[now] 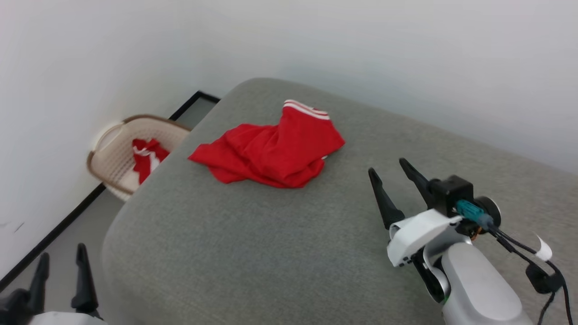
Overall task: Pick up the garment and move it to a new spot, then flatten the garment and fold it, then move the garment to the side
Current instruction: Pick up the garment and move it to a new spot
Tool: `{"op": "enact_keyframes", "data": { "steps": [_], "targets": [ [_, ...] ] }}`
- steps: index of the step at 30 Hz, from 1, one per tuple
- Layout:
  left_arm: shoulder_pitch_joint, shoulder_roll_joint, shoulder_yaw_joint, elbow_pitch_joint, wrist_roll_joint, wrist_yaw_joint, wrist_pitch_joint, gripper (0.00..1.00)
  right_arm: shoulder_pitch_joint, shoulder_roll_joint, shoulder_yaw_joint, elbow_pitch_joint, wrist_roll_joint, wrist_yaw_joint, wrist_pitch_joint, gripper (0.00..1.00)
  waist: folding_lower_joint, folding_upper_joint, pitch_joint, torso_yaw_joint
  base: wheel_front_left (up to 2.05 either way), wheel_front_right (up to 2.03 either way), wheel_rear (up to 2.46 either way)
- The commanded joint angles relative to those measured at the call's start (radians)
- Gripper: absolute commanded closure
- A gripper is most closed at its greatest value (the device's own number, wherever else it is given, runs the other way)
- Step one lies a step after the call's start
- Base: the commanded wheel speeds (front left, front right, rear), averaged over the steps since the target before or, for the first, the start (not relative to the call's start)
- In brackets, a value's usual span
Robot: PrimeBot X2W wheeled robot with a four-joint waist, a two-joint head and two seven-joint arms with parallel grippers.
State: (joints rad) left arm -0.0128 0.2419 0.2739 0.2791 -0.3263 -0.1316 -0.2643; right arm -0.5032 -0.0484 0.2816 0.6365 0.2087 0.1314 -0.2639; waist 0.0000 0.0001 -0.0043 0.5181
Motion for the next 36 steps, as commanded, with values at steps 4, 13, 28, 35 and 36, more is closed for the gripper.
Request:
{"op": "enact_keyframes", "data": {
  "steps": [4,13,28,35,36],
  "targets": [
    [0.011,-0.033,0.008,-0.015,0.011,0.002,0.0,0.0,-0.032,-0.003,0.023,0.024,0.024,-0.001,-0.001,0.0,0.0,-0.0001,0.025,0.02,-0.24,-0.24,-0.24],
    [-0.018,-0.017,-0.064,-0.007,0.011,0.002,0.0,0.0,0.012,-0.003,-0.011,-0.002,0.018,-0.001,-0.001,0.0,0.0,-0.0001,0.013,0.002,-0.02,-0.02,-0.02],
    [-0.423,0.257,-0.475,0.161,-0.161,0.002,0.0,0.0,0.183,-0.003,-0.118,-0.168,-0.025,-0.001,-0.001,0.0,0.0,-0.0001,0.121,-0.288,0.0,0.0,0.0],
    [-0.649,0.43,-0.658,0.293,-0.366,0.002,0.02,0.0,0.164,-0.003,-0.096,-0.273,-0.011,-0.001,-0.001,0.0,0.0,-0.0001,0.278,-0.459,0.0,0.0,0.0],
    [-0.677,0.457,-0.696,0.309,-0.403,0.002,0.039,0.0,0.165,-0.003,-0.093,-0.287,-0.008,-0.001,-0.001,0.0,0.0,-0.0001,0.296,-0.479,0.0,0.0,0.0]
  ]
}}
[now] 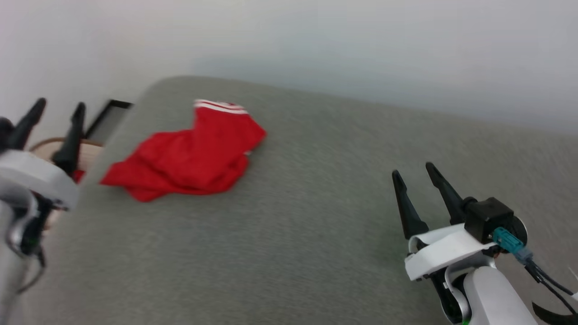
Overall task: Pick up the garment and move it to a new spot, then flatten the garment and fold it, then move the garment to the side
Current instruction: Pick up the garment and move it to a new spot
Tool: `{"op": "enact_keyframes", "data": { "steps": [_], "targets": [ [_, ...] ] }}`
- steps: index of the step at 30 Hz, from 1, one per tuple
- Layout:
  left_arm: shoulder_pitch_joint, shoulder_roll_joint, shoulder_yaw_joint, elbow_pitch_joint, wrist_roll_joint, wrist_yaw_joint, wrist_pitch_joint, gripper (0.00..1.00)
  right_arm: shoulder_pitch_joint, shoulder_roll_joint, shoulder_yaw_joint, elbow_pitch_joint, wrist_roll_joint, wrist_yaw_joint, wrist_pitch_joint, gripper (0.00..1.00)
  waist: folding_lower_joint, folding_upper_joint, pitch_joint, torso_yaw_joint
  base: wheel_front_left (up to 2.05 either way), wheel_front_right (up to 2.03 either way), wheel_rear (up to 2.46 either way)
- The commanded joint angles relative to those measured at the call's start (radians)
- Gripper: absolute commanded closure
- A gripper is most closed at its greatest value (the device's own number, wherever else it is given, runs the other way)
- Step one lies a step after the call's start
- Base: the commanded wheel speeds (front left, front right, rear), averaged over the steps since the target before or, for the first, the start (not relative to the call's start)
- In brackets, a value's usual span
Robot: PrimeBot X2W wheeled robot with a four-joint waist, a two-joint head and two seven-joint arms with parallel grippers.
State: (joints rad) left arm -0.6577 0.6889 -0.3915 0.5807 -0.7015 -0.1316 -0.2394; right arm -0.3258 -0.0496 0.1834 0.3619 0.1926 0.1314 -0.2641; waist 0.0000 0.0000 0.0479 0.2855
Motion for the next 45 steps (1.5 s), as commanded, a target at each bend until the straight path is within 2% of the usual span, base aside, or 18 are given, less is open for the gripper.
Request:
{"op": "enact_keyframes", "data": {
  "steps": [1,8,12,16,19,24,29,30,31,33,41,45],
  "targets": [
    [-0.055,0.04,-0.071,0.022,-0.076,0.002,0.049,0.0,-0.012,-0.002,0.01,-0.028,0.011,-0.001,-0.001,0.0,0.0,0.0,0.263,-0.266,0.0,0.0,0.0],
    [-0.124,0.252,-0.315,-0.024,-0.432,0.002,0.374,0.0,0.001,0.0,0.025,-0.125,0.029,-0.001,-0.001,0.0,0.0,0.0,0.342,-0.361,0.0,0.0,0.0],
    [-0.139,0.344,-0.388,-0.086,-0.584,0.002,0.471,0.0,0.012,0.0,0.035,-0.16,0.026,-0.001,-0.001,0.0,0.0,0.0,0.364,-0.389,0.0,0.0,0.0],
    [-0.143,0.381,-0.422,-0.131,-0.671,0.002,0.51,0.0,0.013,0.0,0.033,-0.187,0.018,-0.001,-0.001,0.0,0.0,0.0,0.388,-0.402,0.0,0.0,0.0],
    [-0.151,0.421,-0.467,-0.137,-0.672,0.002,0.523,0.0,0.01,0.001,0.038,-0.219,0.008,-0.001,-0.001,0.0,0.0,0.0,0.416,-0.412,0.0,0.0,0.0],
    [-0.158,0.416,-0.523,-0.112,-0.711,0.002,0.507,0.0,-0.001,0.0,0.052,-0.26,-0.018,-0.001,-0.001,0.0,0.0,0.0,0.465,-0.427,0.0,0.0,0.0],
    [-0.151,0.385,-0.587,-0.089,-0.741,0.003,0.517,0.0,-0.007,0.0,0.062,-0.286,-0.037,-0.001,-0.001,0.0,0.0,0.0,0.494,-0.426,0.0,0.0,0.0],
    [-0.147,0.379,-0.598,-0.091,-0.75,0.003,0.52,0.18,-0.008,0.0,0.065,-0.289,-0.038,-0.001,-0.001,0.0,0.0,0.0,0.495,-0.425,0.0,0.0,0.0],
    [-0.148,0.372,-0.608,-0.095,-0.756,0.003,0.523,0.52,-0.009,0.0,0.067,-0.292,-0.042,-0.001,-0.001,0.0,0.0,0.0,0.496,-0.423,0.0,0.0,0.0],
    [-0.152,0.362,-0.617,-0.101,-0.772,0.003,0.511,1.0,-0.01,0.0,0.07,-0.294,-0.045,-0.001,-0.001,0.0,0.0,0.0,0.491,-0.419,0.0,0.0,0.0],
    [-0.212,0.364,-0.592,-0.141,-0.783,-0.003,0.368,1.0,-0.004,0.0,0.064,-0.249,-0.015,-0.001,-0.001,0.0,0.0,0.0,0.382,-0.396,0.0,0.0,0.0],
    [-0.247,0.407,-0.577,-0.212,-0.795,0.0,0.312,1.0,0.008,-0.001,0.052,-0.222,0.009,-0.001,-0.001,0.0,0.0,0.0,0.32,-0.391,0.0,0.0,0.0]
  ]
}}
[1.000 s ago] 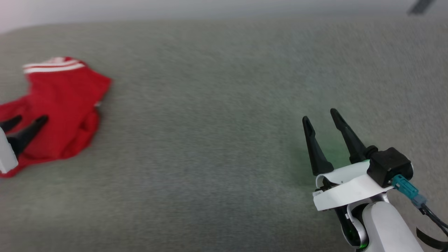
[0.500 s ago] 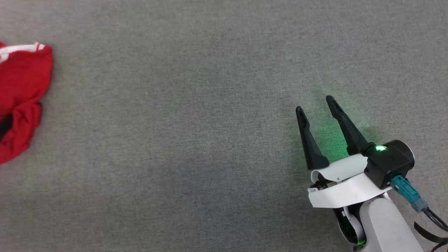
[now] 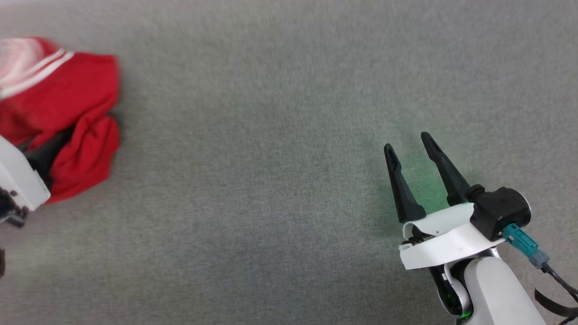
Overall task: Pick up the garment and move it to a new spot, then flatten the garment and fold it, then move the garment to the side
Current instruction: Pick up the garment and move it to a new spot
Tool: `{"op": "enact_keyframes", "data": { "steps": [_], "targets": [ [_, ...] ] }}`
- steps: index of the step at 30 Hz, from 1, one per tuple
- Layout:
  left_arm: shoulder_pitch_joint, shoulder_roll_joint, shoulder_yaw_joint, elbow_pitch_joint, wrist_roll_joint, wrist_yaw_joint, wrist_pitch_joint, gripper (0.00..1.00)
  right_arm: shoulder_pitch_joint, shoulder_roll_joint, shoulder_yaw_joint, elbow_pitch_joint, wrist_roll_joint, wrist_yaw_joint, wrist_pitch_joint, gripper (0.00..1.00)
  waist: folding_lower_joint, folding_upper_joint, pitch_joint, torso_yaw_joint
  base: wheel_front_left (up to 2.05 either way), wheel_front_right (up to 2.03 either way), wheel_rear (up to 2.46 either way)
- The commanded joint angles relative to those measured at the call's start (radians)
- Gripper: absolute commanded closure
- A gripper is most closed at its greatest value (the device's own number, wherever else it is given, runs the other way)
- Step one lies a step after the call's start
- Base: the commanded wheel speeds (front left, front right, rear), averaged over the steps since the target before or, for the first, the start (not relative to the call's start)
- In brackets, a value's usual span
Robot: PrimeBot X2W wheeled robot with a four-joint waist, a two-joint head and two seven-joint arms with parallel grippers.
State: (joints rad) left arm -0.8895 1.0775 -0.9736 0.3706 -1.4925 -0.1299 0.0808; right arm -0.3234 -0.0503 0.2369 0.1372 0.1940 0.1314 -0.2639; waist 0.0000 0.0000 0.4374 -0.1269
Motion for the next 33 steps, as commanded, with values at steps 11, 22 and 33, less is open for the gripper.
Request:
{"op": "enact_keyframes", "data": {
  "steps": [11,22,33],
  "targets": [
    [-0.091,0.039,-0.01,-0.453,-0.033,-0.001,0.009,1.0,0.062,-0.001,-0.036,0.008,0.089,-0.001,-0.001,0.0,0.0,0.0,-0.148,-0.032,0.0,0.0,0.0],
    [-0.184,-0.079,-0.105,-0.738,0.015,-0.001,0.114,1.0,0.125,0.001,-0.022,-0.083,0.182,-0.001,-0.001,0.0,0.0,0.0,-0.076,-0.219,0.0,0.0,0.0],
    [-0.196,-0.155,-0.173,-0.513,0.015,-0.001,0.142,1.0,0.226,0.002,0.016,-0.205,0.285,-0.001,-0.001,0.0,0.0,0.0,0.03,-0.453,0.0,0.0,0.0]
  ]
}}
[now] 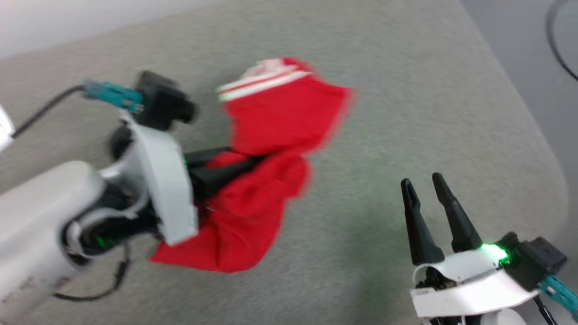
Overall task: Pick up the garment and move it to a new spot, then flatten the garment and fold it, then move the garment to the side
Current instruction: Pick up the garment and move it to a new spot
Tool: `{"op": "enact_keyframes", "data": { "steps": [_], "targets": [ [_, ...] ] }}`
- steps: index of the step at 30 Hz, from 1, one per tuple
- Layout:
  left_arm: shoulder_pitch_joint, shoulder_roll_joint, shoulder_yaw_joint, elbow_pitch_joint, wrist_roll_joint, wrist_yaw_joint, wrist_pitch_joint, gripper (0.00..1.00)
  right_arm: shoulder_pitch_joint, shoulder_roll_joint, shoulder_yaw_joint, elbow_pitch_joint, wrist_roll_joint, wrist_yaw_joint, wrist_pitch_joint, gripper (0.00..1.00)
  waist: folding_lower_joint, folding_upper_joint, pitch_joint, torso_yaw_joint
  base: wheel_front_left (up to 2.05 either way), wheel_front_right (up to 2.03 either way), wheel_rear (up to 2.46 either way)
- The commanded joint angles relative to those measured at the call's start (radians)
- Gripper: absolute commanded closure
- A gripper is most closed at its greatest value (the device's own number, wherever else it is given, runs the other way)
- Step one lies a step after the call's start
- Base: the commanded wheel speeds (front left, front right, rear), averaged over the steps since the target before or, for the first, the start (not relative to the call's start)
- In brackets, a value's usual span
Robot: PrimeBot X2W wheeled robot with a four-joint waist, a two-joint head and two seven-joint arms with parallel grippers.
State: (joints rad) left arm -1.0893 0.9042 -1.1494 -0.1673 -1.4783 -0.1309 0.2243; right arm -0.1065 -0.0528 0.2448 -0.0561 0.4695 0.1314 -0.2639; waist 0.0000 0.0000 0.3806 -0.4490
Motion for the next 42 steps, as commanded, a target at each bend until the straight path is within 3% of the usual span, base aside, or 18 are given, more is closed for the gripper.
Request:
{"op": "enact_keyframes", "data": {
  "steps": [1,8,16,21,23,24,25,26,29,33,42],
  "targets": [
    [0.003,0.022,-0.013,0.051,0.014,0.0,0.011,1.0,0.024,0.003,-0.002,-0.023,0.016,-0.001,-0.001,0.0,0.0,0.0,0.093,-0.137,0.0,0.0,0.0],
    [-0.02,0.071,-0.103,0.204,0.129,0.0,0.123,1.0,0.113,0.004,-0.061,-0.096,0.05,-0.001,-0.001,0.0,0.0,0.0,0.127,-0.146,0.03,0.03,0.03],
    [0.027,0.149,-0.146,0.31,0.292,0.012,0.201,1.0,0.146,0.004,-0.042,-0.142,0.045,-0.001,-0.001,0.0,0.0,0.0,0.15,-0.148,0.11,0.11,0.11],
    [0.076,0.168,-0.162,0.328,0.33,0.016,0.262,1.0,0.134,0.004,-0.023,-0.164,0.028,-0.001,-0.001,0.0,0.0,0.0,0.161,-0.148,0.02,0.02,0.02],
    [0.077,0.166,-0.164,0.32,0.331,0.016,0.242,0.64,0.123,0.003,-0.014,-0.166,0.021,-0.001,-0.001,0.0,0.0,0.0,0.158,-0.147,0.0,0.0,0.0],
    [0.075,0.167,-0.164,0.312,0.323,0.016,0.225,0.53,0.118,0.003,-0.007,-0.162,0.015,-0.001,-0.001,0.0,0.0,0.0,0.154,-0.146,0.0,0.0,0.0],
    [0.071,0.17,-0.163,0.302,0.313,0.016,0.212,0.32,0.111,0.003,0.002,-0.157,0.008,-0.001,-0.001,0.0,0.0,0.0,0.149,-0.146,0.0,0.0,0.0],
    [0.063,0.176,-0.16,0.296,0.299,0.016,0.192,0.03,0.103,0.003,0.012,-0.148,0.0,-0.001,-0.001,0.0,0.0,0.0,0.141,-0.144,0.0,0.0,0.0],
    [0.023,0.16,-0.146,0.266,0.258,0.01,0.12,0.0,0.076,0.001,0.011,-0.115,-0.028,-0.001,-0.001,0.0,0.0,0.0,0.105,-0.108,0.0,0.0,0.0],
    [-0.05,0.093,-0.128,0.219,0.196,0.001,0.008,0.0,0.033,0.002,-0.019,-0.064,-0.068,-0.001,-0.001,0.0,0.0,0.0,0.053,-0.004,0.0,0.0,0.0],
    [-0.044,0.015,-0.129,0.166,0.097,0.001,-0.239,0.0,-0.073,0.001,-0.082,0.096,-0.188,-0.001,-0.001,0.0,0.0,0.0,-0.067,0.239,0.0,0.0,0.0]
  ]
}}
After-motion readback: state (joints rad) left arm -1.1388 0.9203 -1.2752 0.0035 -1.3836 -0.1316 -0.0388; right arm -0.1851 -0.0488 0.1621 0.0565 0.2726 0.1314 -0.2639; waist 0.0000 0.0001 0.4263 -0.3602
